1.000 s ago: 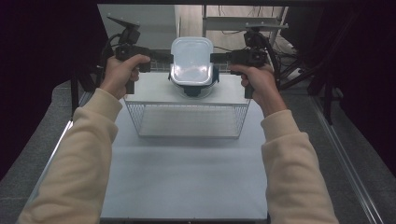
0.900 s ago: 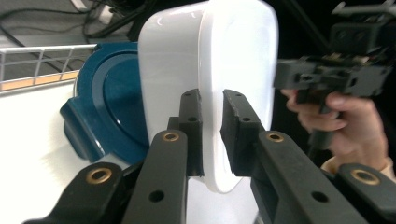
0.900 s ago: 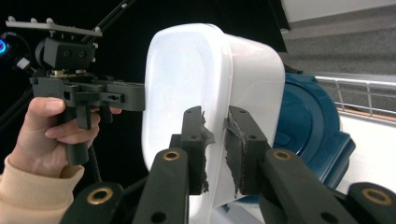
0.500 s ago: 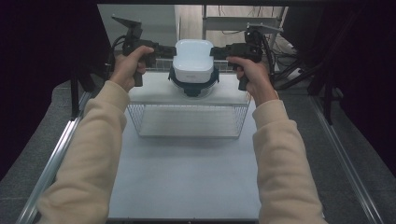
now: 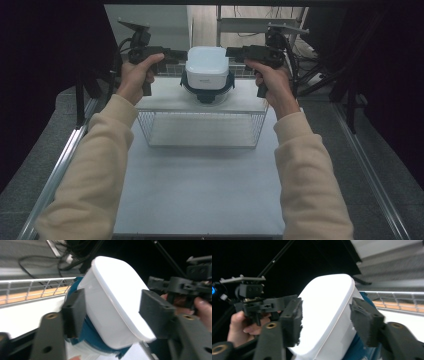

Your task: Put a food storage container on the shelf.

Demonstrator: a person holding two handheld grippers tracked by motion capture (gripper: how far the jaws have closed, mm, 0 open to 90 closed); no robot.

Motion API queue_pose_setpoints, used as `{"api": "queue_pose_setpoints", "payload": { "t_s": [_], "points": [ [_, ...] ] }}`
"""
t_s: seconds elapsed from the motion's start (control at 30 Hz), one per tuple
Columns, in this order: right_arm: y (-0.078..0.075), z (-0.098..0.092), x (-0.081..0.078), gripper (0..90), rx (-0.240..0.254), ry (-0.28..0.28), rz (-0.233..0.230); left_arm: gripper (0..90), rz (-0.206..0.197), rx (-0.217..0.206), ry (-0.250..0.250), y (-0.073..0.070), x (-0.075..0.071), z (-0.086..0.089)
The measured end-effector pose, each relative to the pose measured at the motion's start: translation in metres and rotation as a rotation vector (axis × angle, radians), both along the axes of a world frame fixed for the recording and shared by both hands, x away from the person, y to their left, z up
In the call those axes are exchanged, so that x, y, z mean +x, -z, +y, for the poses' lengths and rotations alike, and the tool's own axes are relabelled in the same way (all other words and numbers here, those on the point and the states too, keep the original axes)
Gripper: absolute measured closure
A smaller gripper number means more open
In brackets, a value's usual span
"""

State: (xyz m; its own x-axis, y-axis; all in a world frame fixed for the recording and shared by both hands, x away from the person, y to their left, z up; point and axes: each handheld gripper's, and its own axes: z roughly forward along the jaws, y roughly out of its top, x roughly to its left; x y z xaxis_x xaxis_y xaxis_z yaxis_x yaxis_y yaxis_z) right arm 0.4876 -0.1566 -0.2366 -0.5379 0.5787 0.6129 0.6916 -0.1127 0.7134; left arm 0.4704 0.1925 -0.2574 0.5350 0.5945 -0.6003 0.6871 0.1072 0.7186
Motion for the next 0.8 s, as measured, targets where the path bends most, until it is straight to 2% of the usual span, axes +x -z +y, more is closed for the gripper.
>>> {"api": "queue_pose_setpoints", "payload": {
  "t_s": [0.1,0.2,0.27,0.37,0.5,0.63,0.7,0.8],
  "points": [
    [-0.006,-0.006,-0.013,36.1,-0.037,-0.018,-0.069,29.7,-0.062,0.059,-0.014,-0.006,-0.015,-0.001],
    [-0.007,-0.014,-0.026,32.3,-0.084,-0.035,-0.137,26.5,-0.099,0.064,-0.013,-0.008,-0.027,0.000],
    [-0.006,-0.020,-0.034,30.3,-0.112,-0.048,-0.164,25.8,-0.130,0.100,-0.016,-0.009,-0.036,0.001],
    [-0.003,-0.028,-0.046,28.0,-0.154,-0.068,-0.196,25.1,-0.166,0.137,-0.009,-0.009,-0.053,0.002],
    [0.001,-0.037,-0.062,27.1,-0.175,-0.074,-0.229,24.7,-0.203,0.174,-0.002,-0.007,-0.075,0.006],
    [0.009,-0.043,-0.082,26.8,-0.186,-0.086,-0.263,23.7,-0.253,0.209,0.006,0.000,-0.106,0.011],
    [0.015,-0.046,-0.093,26.7,-0.212,-0.083,-0.278,22.3,-0.277,0.211,0.014,0.006,-0.122,0.015],
    [0.027,-0.050,-0.114,26.0,-0.254,-0.087,-0.311,20.1,-0.290,0.198,0.013,0.019,-0.143,0.022]
  ]
}}
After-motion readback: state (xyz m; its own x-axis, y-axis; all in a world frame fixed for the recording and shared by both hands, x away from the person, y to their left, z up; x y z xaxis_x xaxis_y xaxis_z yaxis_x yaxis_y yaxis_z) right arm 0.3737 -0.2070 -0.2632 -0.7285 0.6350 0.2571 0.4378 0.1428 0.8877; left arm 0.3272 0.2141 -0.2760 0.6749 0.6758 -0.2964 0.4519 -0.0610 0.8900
